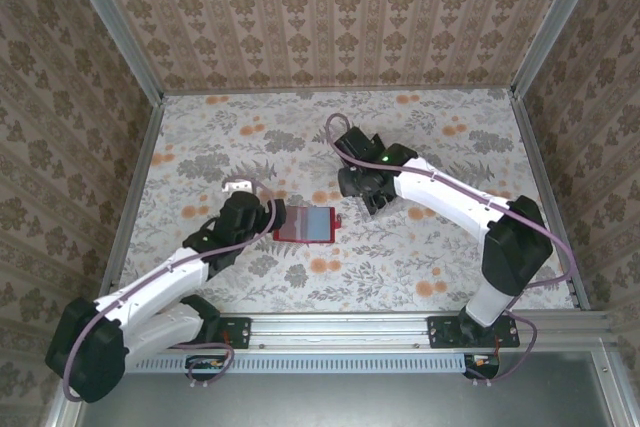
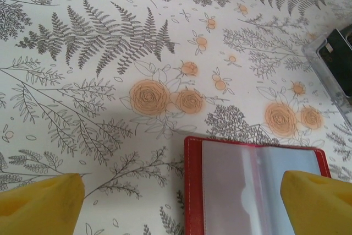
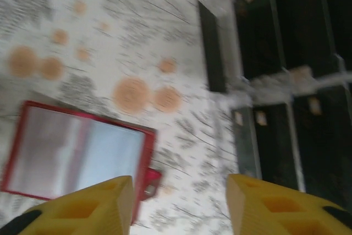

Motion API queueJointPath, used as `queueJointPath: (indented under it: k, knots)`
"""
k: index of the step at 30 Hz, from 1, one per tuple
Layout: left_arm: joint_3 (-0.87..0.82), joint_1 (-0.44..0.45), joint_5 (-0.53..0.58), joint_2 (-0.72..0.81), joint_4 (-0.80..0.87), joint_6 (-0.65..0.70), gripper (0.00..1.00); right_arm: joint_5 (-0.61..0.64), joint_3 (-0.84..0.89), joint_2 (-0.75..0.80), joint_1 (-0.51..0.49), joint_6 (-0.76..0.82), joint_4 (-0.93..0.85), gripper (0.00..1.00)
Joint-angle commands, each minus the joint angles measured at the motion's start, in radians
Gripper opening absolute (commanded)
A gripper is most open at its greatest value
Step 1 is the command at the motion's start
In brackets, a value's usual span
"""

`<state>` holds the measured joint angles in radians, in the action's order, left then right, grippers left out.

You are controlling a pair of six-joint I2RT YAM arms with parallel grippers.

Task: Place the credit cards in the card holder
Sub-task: Pick up the credit card from the storage box.

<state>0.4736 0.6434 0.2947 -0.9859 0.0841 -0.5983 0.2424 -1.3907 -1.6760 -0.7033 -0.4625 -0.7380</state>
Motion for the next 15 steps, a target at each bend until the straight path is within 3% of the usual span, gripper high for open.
queueJointPath:
  k: [1, 7, 15]
  knots:
    - [0.038, -0.021, -0.015, -0.023, 0.037, 0.038, 0.97, 0.142, 0.021, -0.043, -0.004, 0.081, -0.094, 0.37]
    - [0.04, -0.032, -0.015, -0.036, 0.027, 0.036, 1.0, 0.174, 0.009, -0.118, -0.004, 0.129, -0.089, 0.29]
    - [0.034, -0.033, -0.015, -0.038, 0.032, 0.029, 1.0, 0.193, -0.009, -0.193, -0.002, 0.147, -0.083, 0.28]
